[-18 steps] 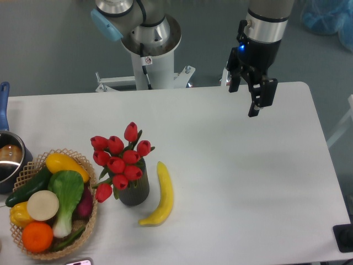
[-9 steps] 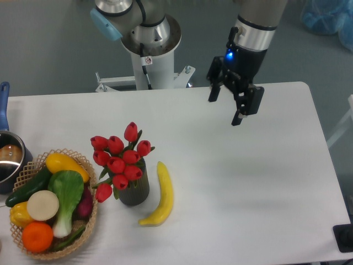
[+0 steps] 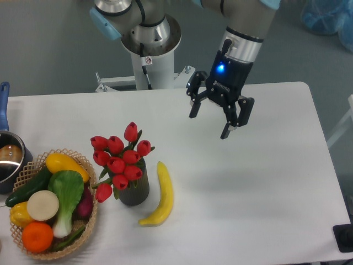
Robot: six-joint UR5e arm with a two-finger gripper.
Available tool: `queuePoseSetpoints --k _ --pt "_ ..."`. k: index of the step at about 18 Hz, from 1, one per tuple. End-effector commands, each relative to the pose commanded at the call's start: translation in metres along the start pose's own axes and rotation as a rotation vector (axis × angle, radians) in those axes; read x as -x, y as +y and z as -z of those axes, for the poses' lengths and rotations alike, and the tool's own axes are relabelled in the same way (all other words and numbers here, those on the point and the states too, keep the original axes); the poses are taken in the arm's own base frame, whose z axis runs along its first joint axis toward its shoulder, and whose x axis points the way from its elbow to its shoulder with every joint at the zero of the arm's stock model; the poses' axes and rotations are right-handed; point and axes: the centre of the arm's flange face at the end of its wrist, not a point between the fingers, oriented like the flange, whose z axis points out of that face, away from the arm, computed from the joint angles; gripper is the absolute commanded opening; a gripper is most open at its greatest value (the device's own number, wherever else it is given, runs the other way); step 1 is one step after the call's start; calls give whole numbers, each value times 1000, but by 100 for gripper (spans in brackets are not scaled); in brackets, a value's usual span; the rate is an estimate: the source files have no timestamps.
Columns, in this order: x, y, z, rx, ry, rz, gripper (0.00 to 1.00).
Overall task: Pick up the flowers from the vase
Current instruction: 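Move the open gripper toward the red tulips in the grey vase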
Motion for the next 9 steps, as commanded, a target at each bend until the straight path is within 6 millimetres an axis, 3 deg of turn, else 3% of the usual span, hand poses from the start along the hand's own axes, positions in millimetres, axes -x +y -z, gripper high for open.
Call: queuePoseSetpoints --k 9 --pt "3 12 -34 -101 57 -29 100"
